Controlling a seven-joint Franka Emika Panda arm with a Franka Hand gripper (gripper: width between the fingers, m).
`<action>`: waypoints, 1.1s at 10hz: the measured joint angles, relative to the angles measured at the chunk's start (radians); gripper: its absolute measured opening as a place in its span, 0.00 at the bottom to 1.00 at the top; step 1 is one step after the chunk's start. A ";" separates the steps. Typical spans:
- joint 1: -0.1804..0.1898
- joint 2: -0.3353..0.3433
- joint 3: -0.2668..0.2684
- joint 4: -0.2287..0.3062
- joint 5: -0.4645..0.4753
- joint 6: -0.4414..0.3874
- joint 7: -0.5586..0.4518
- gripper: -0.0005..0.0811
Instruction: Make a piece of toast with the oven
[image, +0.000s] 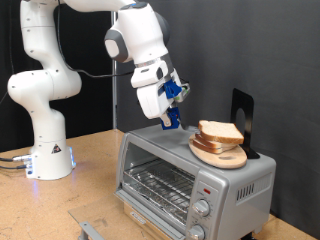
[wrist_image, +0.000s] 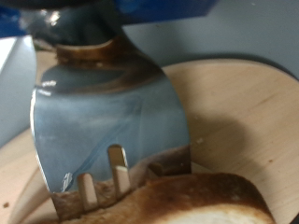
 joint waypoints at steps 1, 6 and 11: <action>0.000 0.003 0.007 0.003 -0.002 0.002 0.022 0.42; 0.002 0.028 0.017 0.010 0.064 0.138 -0.032 0.41; -0.001 -0.073 -0.009 -0.042 0.195 0.141 -0.175 0.41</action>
